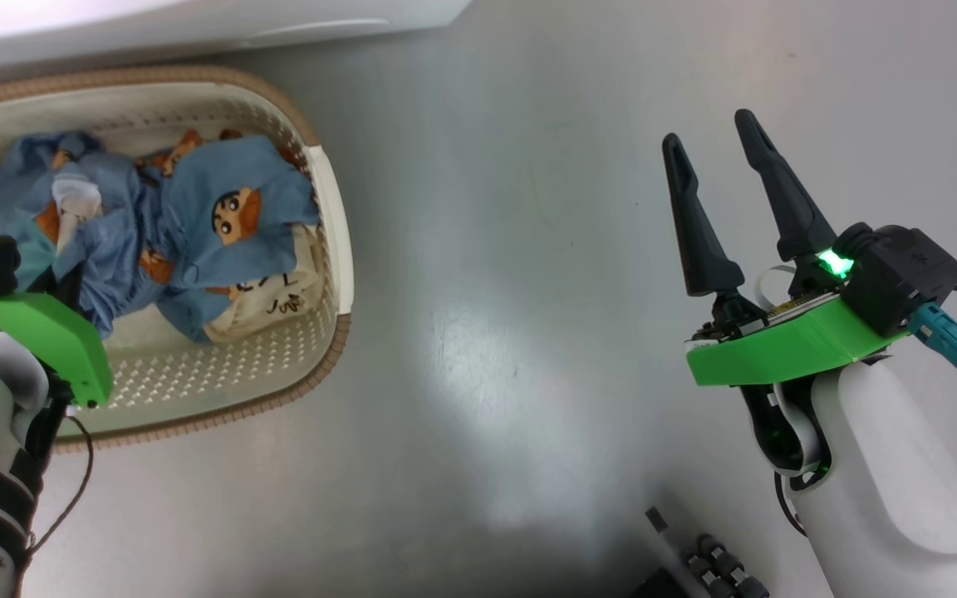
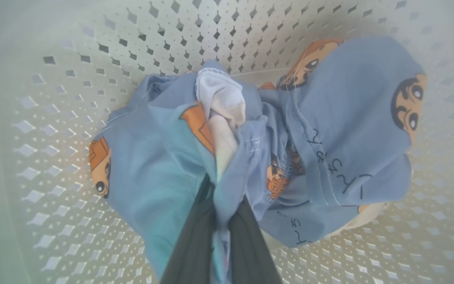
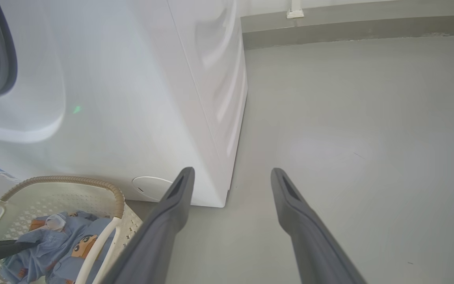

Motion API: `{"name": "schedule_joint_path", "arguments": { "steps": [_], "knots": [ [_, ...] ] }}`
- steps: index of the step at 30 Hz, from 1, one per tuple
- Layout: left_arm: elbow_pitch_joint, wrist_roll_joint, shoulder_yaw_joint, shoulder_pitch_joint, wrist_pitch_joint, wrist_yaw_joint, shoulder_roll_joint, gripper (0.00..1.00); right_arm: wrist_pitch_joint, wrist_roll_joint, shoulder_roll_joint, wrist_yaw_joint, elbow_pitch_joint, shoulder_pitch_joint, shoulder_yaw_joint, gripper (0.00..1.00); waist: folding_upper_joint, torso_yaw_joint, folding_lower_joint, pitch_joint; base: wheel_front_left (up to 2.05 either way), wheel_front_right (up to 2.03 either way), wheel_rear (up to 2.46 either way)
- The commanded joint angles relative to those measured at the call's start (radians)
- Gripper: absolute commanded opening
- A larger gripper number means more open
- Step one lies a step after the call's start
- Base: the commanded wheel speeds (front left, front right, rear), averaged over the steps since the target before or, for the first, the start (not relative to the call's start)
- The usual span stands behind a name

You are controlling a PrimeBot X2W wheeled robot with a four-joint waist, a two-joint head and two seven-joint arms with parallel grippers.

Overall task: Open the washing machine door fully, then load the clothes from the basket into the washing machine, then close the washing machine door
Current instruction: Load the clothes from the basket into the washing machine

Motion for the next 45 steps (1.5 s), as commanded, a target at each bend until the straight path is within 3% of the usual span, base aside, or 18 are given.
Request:
{"name": "schedule_joint_path", "arguments": {
  "steps": [1,14,19,31,45],
  "knots": [
    [0.003,-0.020,0.016,0.020,-0.010,0.001,0.039,0.00,-0.008,-0.007,0.006,0.004,-0.016,0.029,0.010,1.00,-0.0001,0.008,0.0000,-0.026,0.00,0.00,0.00],
    [-0.036,-0.093,0.038,0.145,-0.084,0.001,-0.015,0.00,-0.008,0.015,-0.018,0.004,0.024,0.094,-0.007,1.00,-0.0001,0.064,0.0000,-0.258,0.00,0.00,0.00],
    [-0.125,-0.077,0.083,0.216,-0.085,0.009,-0.017,0.00,-0.008,0.024,-0.038,0.004,0.042,0.143,-0.016,1.00,-0.0001,0.088,0.0000,-0.362,0.00,0.00,0.00],
    [-0.344,0.047,0.239,0.441,-0.086,0.042,-0.058,0.00,-0.008,0.055,-0.082,0.004,0.067,0.287,-0.039,1.00,-0.0001,0.137,0.0000,-0.591,0.00,0.00,0.00],
    [-0.694,0.225,0.485,0.709,-0.086,0.072,-0.117,0.00,-0.008,0.074,-0.090,0.004,0.060,0.411,-0.080,1.00,-0.0001,0.173,0.0000,-0.730,0.00,0.00,0.00]
  ]
}}
